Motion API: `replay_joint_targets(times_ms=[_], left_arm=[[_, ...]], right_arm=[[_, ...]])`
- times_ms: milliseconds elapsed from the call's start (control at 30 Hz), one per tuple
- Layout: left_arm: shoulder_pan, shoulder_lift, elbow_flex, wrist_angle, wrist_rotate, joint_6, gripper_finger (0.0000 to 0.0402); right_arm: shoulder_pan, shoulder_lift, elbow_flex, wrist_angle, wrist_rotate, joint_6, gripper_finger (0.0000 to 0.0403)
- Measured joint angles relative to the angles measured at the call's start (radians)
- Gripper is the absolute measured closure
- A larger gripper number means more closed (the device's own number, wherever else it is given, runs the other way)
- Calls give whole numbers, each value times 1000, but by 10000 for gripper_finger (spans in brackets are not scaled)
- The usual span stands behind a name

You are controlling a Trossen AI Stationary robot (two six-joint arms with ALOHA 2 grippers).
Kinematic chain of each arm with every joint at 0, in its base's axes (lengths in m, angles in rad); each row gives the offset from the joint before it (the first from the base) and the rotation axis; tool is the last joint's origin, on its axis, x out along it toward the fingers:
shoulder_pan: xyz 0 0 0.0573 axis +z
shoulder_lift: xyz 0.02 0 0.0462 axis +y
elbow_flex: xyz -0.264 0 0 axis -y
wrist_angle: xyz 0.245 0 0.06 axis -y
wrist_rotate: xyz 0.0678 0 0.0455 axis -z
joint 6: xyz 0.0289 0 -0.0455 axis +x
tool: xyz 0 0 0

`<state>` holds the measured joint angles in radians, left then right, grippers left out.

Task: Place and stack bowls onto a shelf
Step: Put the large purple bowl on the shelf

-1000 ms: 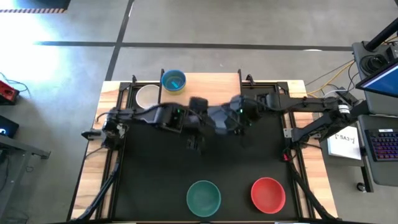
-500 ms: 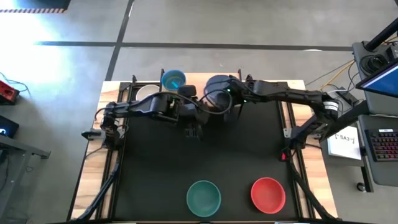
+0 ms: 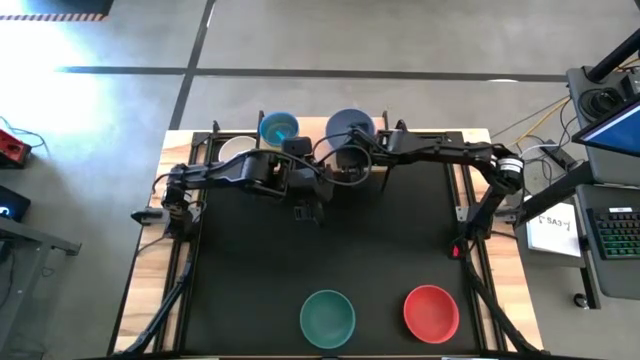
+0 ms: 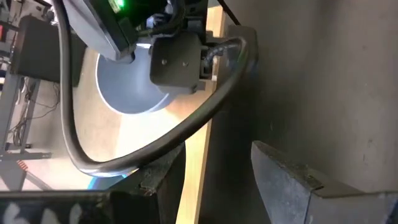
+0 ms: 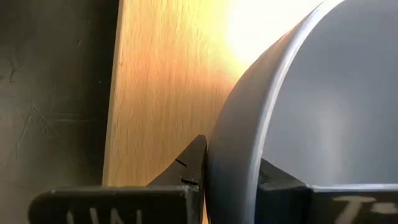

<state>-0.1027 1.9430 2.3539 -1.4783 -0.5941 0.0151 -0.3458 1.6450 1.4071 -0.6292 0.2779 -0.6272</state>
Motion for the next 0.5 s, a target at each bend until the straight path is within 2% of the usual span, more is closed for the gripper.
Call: replay_joint_targets(times_ms=[267,500], left_arm=[[0,-24,0,-11,-3,1,235],[0,-38,0,-10,-25,-2,235]], right_arm=[[0,-71,-6,9,-53,30,367],[-5,-87,-6,14,-84,65,317]])
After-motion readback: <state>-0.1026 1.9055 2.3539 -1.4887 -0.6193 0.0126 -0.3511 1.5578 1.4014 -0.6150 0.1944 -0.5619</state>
